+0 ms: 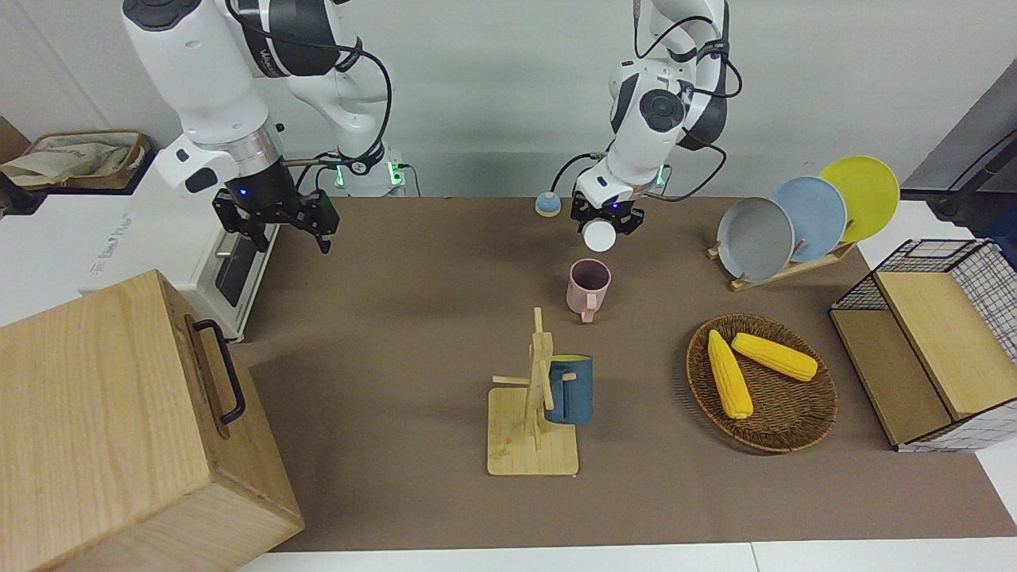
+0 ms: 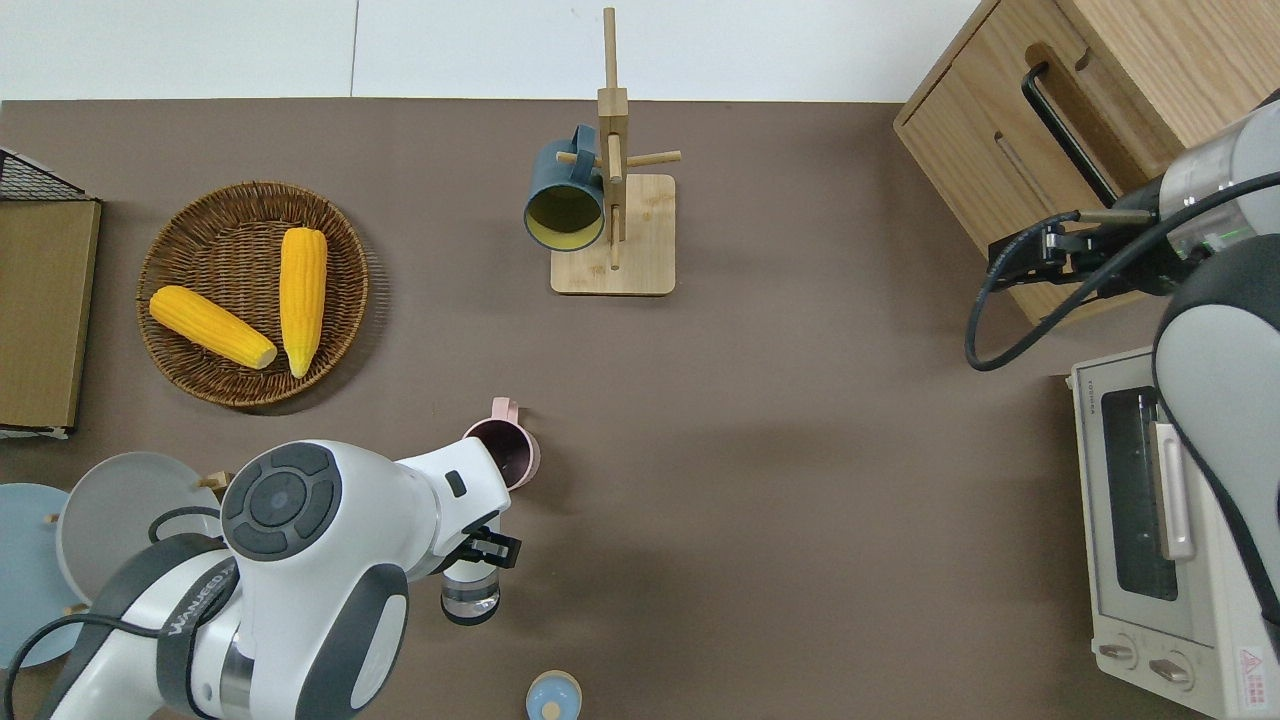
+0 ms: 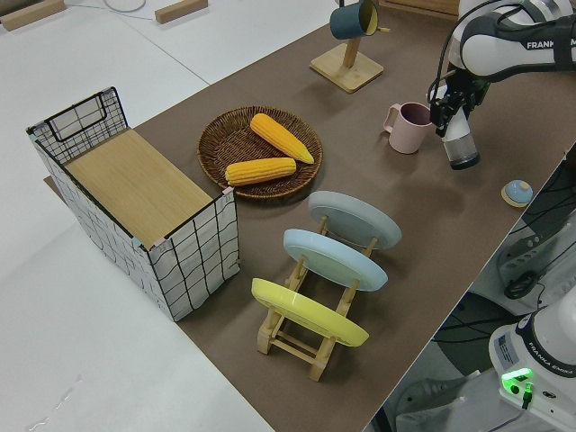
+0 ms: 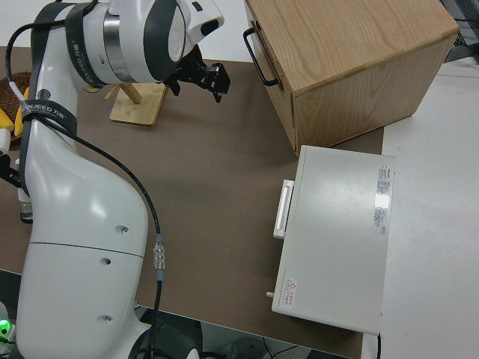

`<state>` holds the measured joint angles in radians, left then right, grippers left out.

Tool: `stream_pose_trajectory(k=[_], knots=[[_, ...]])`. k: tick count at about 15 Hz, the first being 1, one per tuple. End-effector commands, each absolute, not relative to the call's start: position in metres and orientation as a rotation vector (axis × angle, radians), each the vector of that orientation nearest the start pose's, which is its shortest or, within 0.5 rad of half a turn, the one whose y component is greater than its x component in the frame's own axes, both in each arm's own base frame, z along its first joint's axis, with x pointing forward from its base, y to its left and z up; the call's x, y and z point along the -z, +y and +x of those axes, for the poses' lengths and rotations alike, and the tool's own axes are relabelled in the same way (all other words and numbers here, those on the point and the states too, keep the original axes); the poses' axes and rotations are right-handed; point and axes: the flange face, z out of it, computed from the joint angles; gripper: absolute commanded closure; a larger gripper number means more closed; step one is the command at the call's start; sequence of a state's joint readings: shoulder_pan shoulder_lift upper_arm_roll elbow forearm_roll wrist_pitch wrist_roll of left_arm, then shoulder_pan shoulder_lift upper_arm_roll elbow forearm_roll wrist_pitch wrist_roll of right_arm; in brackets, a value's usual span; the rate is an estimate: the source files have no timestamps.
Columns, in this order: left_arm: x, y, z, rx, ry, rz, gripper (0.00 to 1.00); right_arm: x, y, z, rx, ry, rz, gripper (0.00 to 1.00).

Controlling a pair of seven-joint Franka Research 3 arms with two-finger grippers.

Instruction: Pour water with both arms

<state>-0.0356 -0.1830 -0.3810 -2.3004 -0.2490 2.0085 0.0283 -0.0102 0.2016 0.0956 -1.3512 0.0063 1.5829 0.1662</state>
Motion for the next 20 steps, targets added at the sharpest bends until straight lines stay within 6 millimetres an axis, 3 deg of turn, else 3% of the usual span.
stream_pose_trajectory(k=[1, 8, 13, 20], knots=[[-0.421, -0.209, 0.431, -0.290, 0.499, -3.195, 1.00, -0.613, 0.043, 0.611, 0.060, 0.113, -3.090, 0.009], [-0.426, -0.212, 0.455, -0.462, 0.518, -3.138, 1.00, -0.613, 0.043, 0.611, 0.060, 0.113, -3.090, 0.009], [-0.406, -0.210, 0.463, -0.543, 0.521, -3.097, 1.00, -0.613, 0.043, 0.611, 0.060, 0.113, -3.090, 0.009], [-0.430, -0.211, 0.468, -0.587, 0.531, -3.079, 1.00, -0.613, 0.043, 0.611, 0.060, 0.113, -3.090, 0.009]])
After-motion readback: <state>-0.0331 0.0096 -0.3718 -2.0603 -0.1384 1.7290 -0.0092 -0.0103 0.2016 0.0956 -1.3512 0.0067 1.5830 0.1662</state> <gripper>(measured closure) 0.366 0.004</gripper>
